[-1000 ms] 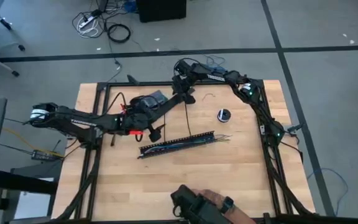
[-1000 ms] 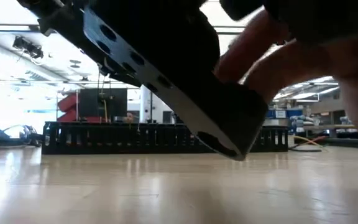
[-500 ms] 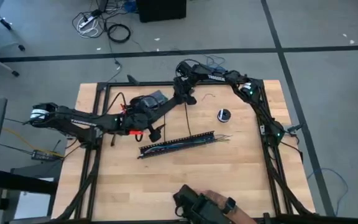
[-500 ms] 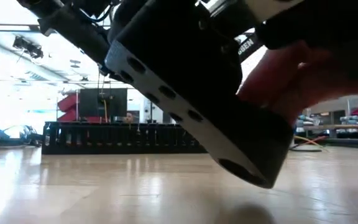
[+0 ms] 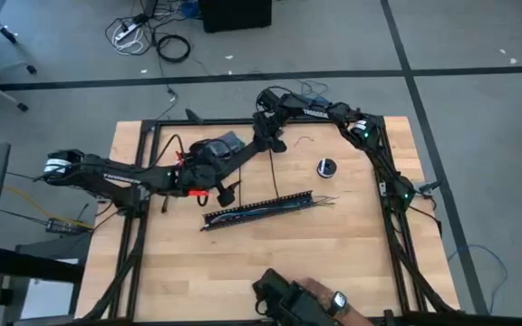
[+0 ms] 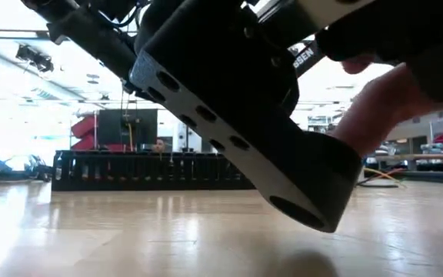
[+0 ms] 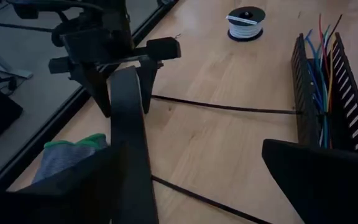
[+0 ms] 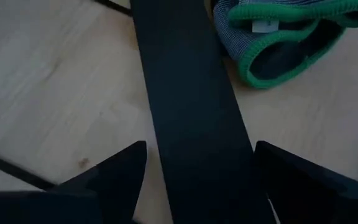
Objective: Ziptie cables
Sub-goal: Close the black cable duct
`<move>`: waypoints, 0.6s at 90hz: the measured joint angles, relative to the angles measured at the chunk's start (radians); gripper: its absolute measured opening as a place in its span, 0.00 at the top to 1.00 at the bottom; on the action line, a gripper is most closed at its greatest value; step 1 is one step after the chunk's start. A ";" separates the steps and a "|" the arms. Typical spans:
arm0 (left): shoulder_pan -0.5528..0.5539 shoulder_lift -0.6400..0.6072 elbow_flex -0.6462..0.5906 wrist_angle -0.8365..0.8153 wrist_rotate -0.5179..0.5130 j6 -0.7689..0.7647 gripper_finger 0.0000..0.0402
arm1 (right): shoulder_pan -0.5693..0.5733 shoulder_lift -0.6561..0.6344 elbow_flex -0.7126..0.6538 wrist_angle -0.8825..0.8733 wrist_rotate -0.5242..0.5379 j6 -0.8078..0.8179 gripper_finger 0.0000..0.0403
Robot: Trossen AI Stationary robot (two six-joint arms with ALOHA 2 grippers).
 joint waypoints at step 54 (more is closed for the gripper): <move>0.000 0.000 0.000 0.001 0.000 -0.019 0.09 | 0.000 0.001 -0.001 0.001 -0.004 0.137 0.26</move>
